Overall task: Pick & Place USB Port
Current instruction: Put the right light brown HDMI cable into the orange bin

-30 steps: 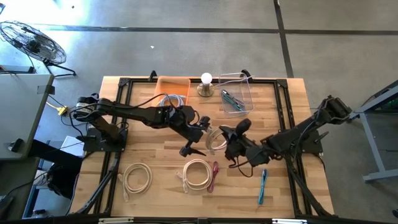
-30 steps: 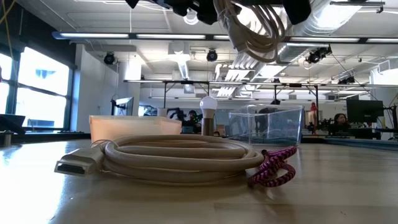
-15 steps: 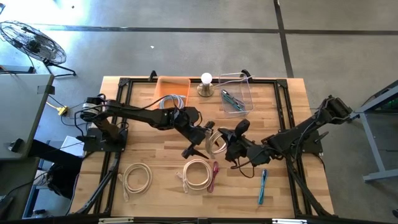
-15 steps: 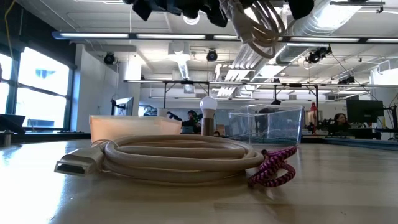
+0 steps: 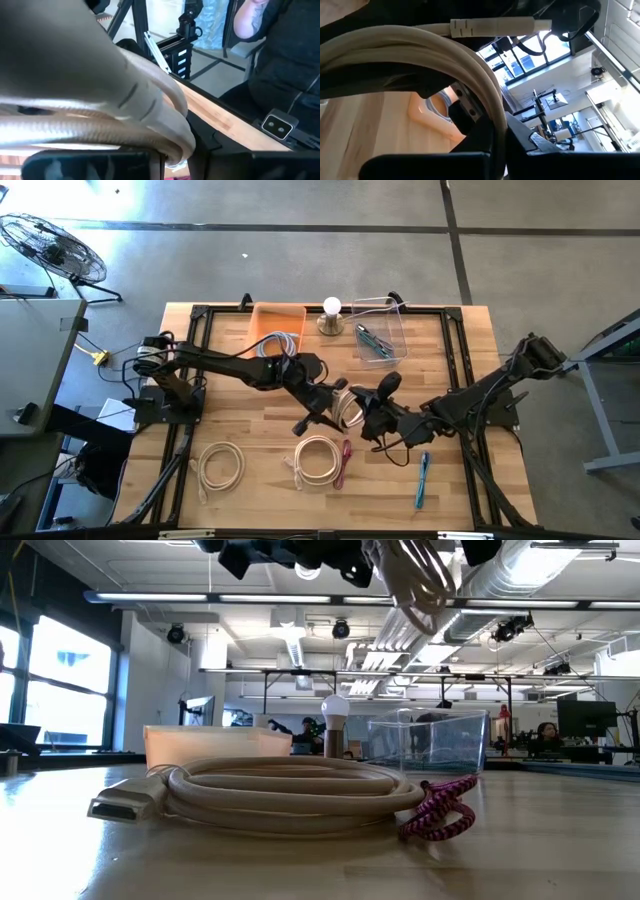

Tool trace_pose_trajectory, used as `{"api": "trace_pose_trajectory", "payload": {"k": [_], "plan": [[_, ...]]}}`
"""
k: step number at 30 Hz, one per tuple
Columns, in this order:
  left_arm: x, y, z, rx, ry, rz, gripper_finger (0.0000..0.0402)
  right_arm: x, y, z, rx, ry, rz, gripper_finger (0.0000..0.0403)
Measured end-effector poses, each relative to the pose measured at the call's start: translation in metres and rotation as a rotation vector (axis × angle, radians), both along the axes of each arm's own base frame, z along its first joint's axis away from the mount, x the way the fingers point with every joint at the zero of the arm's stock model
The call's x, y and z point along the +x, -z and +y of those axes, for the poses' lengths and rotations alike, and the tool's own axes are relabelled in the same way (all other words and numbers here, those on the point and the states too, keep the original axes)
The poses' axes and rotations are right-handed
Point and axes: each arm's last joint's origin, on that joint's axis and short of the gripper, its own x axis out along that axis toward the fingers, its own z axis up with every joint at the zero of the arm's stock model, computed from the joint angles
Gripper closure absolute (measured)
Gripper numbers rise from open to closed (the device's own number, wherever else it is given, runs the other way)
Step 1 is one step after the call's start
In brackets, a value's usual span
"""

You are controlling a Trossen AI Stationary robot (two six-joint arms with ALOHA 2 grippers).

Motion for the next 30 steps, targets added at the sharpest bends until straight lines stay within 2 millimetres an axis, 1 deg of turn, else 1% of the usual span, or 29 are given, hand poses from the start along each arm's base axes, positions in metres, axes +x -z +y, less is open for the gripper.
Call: {"api": "trace_pose_trajectory", "payload": {"k": [4, 6, 11, 16, 21, 23, 26, 30], "plan": [[0.000, -0.001, 0.000, 0.003, 0.021, -0.016, 0.0334, 0.000, 0.000, 0.000, 0.017, 0.006, -0.014, 0.0393], [0.000, -0.002, -0.001, 0.006, 0.028, -0.022, 0.0331, 0.000, 0.000, 0.000, 0.026, 0.003, -0.020, 0.0386], [-0.001, -0.003, -0.002, 0.003, 0.039, -0.029, 0.0364, 0.001, 0.000, 0.000, 0.035, -0.006, -0.025, 0.0329], [-0.001, -0.005, -0.002, 0.013, 0.054, -0.049, 0.0364, 0.000, -0.003, 0.000, 0.036, 0.050, -0.065, 0.0278], [-0.001, -0.005, -0.002, 0.011, 0.082, -0.058, 0.0362, -0.007, -0.007, 0.009, -0.045, 0.136, -0.060, 0.0240], [-0.001, -0.006, -0.001, 0.013, 0.075, -0.060, 0.0353, -0.010, -0.009, 0.012, -0.079, 0.186, -0.056, 0.0232], [-0.001, -0.006, 0.000, 0.018, 0.054, -0.060, 0.0348, -0.015, -0.009, 0.016, -0.106, 0.251, -0.053, 0.0230], [-0.002, -0.008, 0.007, 0.017, 0.038, -0.059, 0.0361, -0.019, -0.010, 0.022, -0.117, 0.278, -0.054, 0.0233]]}}
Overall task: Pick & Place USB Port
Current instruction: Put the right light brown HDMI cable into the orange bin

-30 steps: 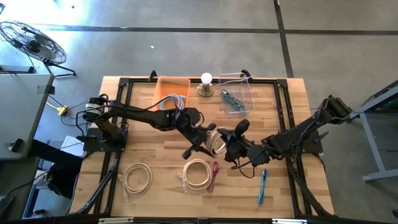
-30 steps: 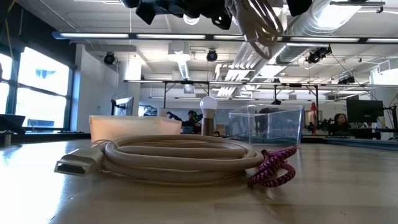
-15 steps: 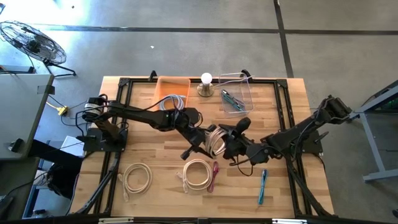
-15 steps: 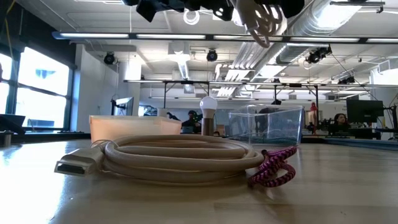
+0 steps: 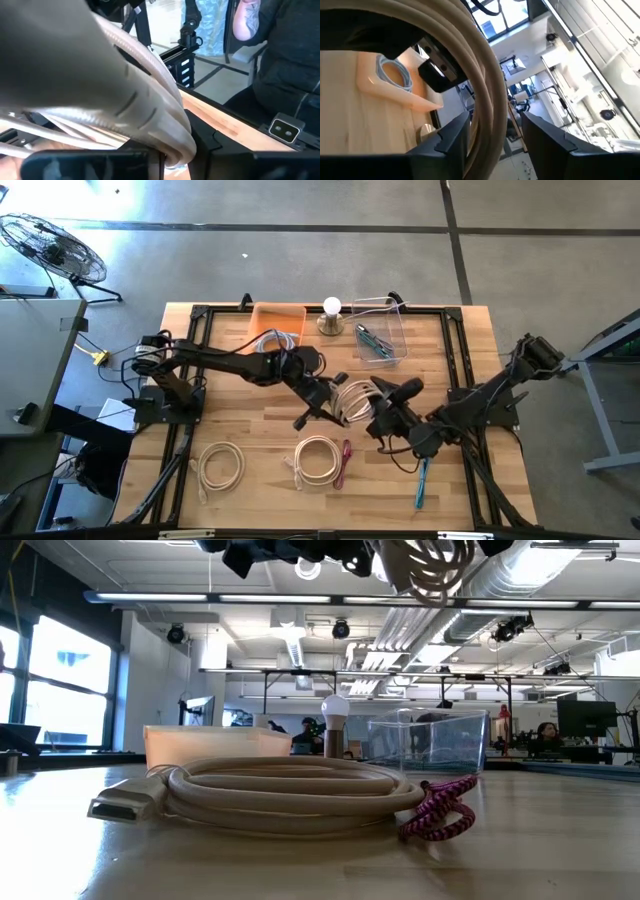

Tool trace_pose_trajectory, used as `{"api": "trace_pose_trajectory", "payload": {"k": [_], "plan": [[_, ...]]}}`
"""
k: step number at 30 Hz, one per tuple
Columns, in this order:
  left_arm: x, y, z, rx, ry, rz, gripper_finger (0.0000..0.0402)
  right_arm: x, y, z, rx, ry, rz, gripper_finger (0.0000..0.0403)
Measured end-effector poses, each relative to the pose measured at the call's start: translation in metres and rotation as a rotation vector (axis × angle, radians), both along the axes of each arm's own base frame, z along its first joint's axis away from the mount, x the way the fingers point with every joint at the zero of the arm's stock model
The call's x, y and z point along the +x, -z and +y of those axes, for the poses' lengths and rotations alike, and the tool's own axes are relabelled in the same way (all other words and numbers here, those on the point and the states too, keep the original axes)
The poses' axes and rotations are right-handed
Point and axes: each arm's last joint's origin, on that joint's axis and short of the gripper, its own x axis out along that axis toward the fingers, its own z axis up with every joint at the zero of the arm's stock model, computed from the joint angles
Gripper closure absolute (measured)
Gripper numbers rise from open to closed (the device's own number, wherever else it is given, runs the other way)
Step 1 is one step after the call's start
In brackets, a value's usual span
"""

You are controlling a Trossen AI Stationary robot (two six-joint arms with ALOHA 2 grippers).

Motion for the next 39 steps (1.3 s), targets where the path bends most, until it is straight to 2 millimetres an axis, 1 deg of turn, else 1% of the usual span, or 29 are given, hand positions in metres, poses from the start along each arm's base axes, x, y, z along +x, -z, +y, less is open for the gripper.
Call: {"api": "trace_pose_trajectory", "payload": {"k": [1, 3, 11, 14, 18, 21, 24, 25, 29, 34, 37, 39], "plan": [[0.000, 0.000, 0.003, -0.001, -0.006, 0.002, 0.0364, -0.001, 0.000, 0.001, 0.001, -0.004, -0.001, 0.0233], [0.000, 0.001, 0.004, -0.006, 0.003, 0.009, 0.0364, -0.001, 0.000, 0.002, 0.002, -0.014, 0.000, 0.0232], [-0.001, 0.002, 0.008, -0.009, 0.003, 0.018, 0.0354, -0.002, -0.002, 0.012, 0.071, -0.168, -0.050, 0.0227], [0.000, 0.002, 0.009, -0.006, -0.003, 0.015, 0.0362, -0.005, -0.005, 0.018, 0.094, -0.202, -0.082, 0.0220], [0.000, 0.002, 0.017, -0.005, -0.026, 0.012, 0.0364, -0.011, -0.007, 0.028, 0.109, -0.243, -0.106, 0.0209], [0.000, -0.001, 0.022, -0.024, -0.028, -0.004, 0.0361, -0.019, -0.007, 0.037, 0.096, -0.218, -0.103, 0.0206], [-0.005, -0.012, 0.026, -0.029, -0.008, -0.054, 0.0357, -0.030, -0.007, 0.045, 0.075, -0.133, -0.103, 0.0207], [-0.007, -0.016, 0.027, -0.030, -0.002, -0.063, 0.0358, -0.033, -0.007, 0.048, 0.075, -0.116, -0.109, 0.0207], [-0.017, -0.032, 0.031, -0.019, 0.010, -0.115, 0.0364, -0.043, -0.006, 0.059, 0.104, -0.161, -0.138, 0.0208], [-0.041, -0.051, 0.044, 0.026, -0.013, -0.105, 0.0360, -0.048, -0.005, 0.064, 0.117, -0.184, -0.148, 0.0208], [-0.058, -0.058, 0.053, 0.094, -0.123, -0.063, 0.0359, -0.048, -0.004, 0.064, 0.113, -0.184, -0.144, 0.0209], [-0.070, -0.062, 0.061, 0.159, -0.241, -0.022, 0.0361, -0.047, -0.004, 0.063, 0.112, -0.183, -0.143, 0.0210]]}}
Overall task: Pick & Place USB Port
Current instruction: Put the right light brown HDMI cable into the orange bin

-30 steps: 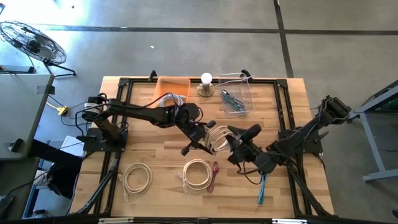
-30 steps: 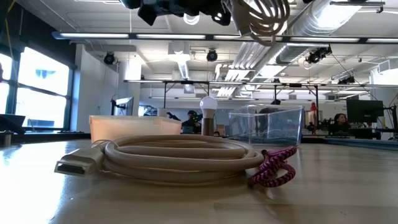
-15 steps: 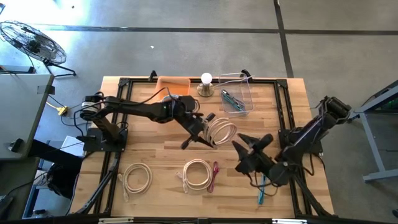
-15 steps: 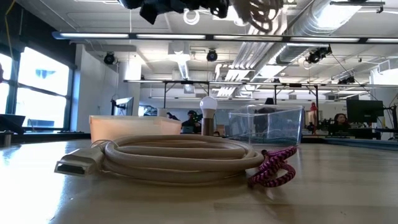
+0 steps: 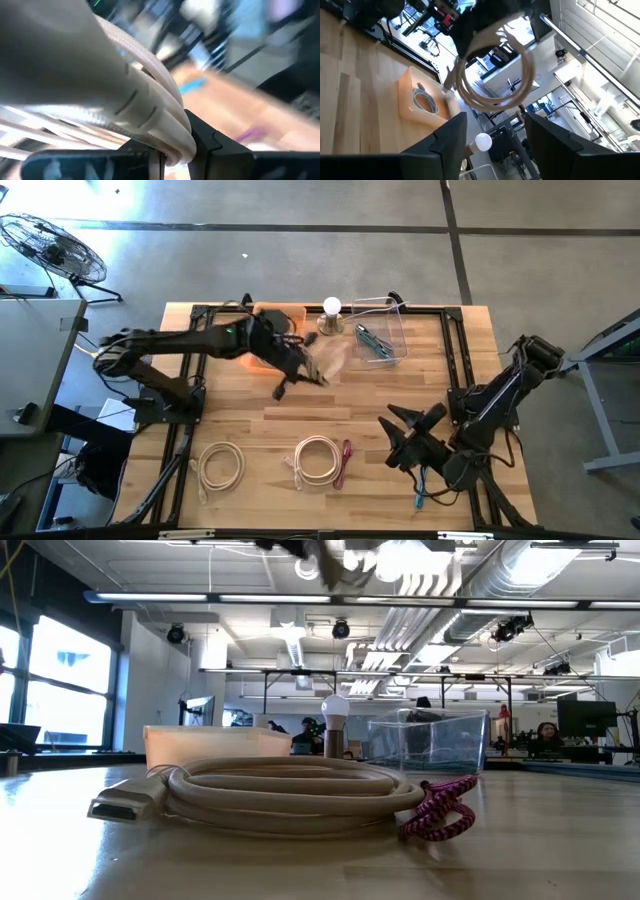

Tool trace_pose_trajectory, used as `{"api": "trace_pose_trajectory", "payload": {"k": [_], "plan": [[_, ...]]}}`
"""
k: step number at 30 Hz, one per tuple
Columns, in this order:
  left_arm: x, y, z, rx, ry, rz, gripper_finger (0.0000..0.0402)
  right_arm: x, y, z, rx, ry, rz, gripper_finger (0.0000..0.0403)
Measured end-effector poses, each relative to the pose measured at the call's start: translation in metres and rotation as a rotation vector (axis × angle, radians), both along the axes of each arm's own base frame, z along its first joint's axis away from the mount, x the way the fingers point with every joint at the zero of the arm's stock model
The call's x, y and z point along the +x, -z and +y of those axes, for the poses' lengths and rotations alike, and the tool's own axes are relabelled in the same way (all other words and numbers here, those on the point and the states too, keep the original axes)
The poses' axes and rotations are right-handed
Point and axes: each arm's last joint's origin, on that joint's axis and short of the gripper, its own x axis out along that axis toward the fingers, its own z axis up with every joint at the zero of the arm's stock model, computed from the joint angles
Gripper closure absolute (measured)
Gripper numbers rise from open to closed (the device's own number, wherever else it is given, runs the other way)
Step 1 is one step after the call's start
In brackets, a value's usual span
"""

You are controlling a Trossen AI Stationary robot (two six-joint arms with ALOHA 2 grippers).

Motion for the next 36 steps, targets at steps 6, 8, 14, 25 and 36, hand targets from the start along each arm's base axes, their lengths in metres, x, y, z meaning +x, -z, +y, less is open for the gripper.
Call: {"api": "trace_pose_trajectory", "payload": {"k": [6, 8, 14, 25, 36], "plan": [[-0.053, -0.003, 0.032, 0.232, -0.581, 0.289, 0.0360, 0.002, 0.000, -0.002, 0.010, 0.008, -0.009, 0.0211], [-0.068, -0.001, 0.040, 0.282, -0.720, 0.385, 0.0360, 0.002, 0.001, -0.002, 0.008, 0.009, -0.007, 0.0210], [-0.092, 0.011, 0.052, 0.254, -0.796, 0.610, 0.0360, 0.006, 0.001, -0.006, 0.014, 0.029, -0.013, 0.0214], [-0.071, 0.046, 0.063, 0.278, -0.756, 0.828, 0.0360, 0.016, 0.002, -0.019, 0.026, 0.087, -0.025, 0.0215], [-0.058, 0.066, 0.070, 0.422, -0.846, 0.921, 0.0357, 0.016, 0.002, -0.019, 0.028, 0.085, -0.027, 0.0215]]}}
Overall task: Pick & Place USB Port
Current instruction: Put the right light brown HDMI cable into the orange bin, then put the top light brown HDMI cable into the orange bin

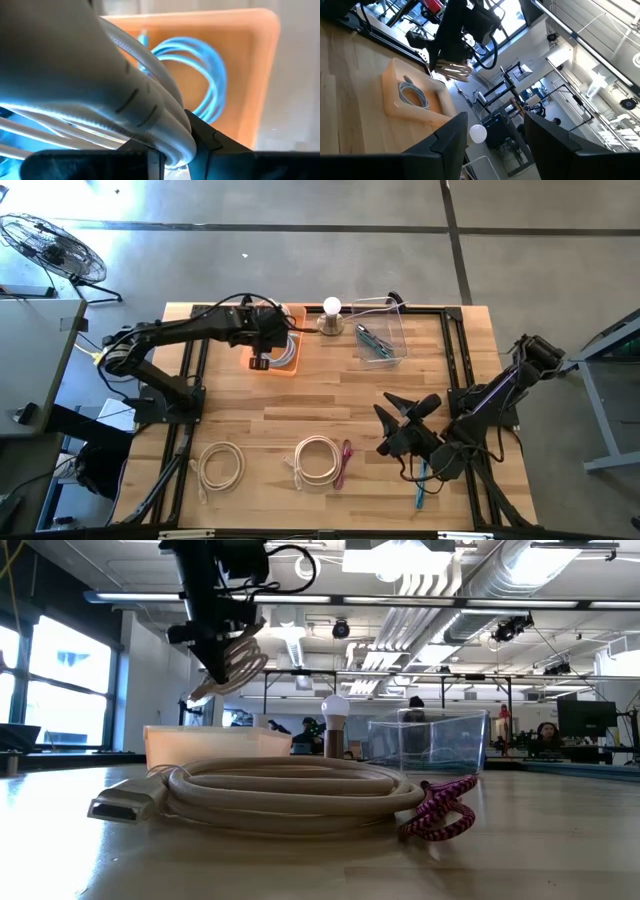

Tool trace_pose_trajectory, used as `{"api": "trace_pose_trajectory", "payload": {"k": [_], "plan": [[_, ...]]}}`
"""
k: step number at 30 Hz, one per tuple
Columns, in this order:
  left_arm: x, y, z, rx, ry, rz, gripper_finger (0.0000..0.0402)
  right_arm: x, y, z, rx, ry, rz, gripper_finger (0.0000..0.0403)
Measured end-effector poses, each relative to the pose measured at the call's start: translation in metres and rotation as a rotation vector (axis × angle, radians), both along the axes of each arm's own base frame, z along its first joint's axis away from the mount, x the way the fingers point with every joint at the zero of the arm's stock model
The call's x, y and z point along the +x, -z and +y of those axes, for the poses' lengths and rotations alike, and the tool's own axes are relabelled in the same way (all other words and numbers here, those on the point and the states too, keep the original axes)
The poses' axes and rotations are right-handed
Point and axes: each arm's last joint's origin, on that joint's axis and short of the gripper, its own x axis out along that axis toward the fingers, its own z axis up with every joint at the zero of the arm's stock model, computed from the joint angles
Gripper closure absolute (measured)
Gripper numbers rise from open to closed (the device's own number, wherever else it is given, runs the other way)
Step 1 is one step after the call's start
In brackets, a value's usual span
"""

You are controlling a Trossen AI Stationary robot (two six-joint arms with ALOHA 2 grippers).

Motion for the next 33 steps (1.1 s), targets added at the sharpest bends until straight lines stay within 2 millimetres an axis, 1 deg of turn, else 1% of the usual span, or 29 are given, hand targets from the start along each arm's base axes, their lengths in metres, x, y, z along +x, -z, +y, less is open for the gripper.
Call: {"api": "trace_pose_trajectory", "payload": {"k": [2, 5, 8, 12, 16, 20, 25, 33], "plan": [[0.002, 0.000, -0.004, 0.033, 0.011, 0.011, 0.0348, 0.000, 0.000, 0.000, 0.001, -0.002, -0.001, 0.0215], [0.006, -0.001, -0.014, 0.051, 0.069, 0.022, 0.0321, 0.000, 0.002, 0.000, 0.006, -0.008, -0.004, 0.0215], [0.009, -0.001, -0.024, 0.058, 0.126, 0.031, 0.0288, 0.000, 0.005, 0.000, 0.003, -0.027, 0.006, 0.0215], [0.013, -0.001, -0.034, 0.066, 0.160, 0.018, 0.0236, 0.000, 0.008, -0.001, 0.007, -0.033, 0.007, 0.0215], [0.014, -0.001, -0.035, 0.066, 0.156, 0.013, 0.0187, 0.000, 0.009, -0.001, 0.011, -0.034, 0.003, 0.0215], [0.012, -0.001, -0.030, 0.085, 0.114, 0.020, 0.0149, -0.001, 0.009, 0.000, 0.020, -0.035, -0.006, 0.0215], [0.007, -0.001, -0.025, 0.087, 0.074, 0.049, 0.0125, -0.003, 0.009, 0.003, 0.030, -0.048, -0.016, 0.0215], [0.005, -0.002, -0.024, 0.158, 0.057, 0.080, 0.0121, -0.005, 0.009, 0.005, 0.030, -0.057, -0.016, 0.0215]]}}
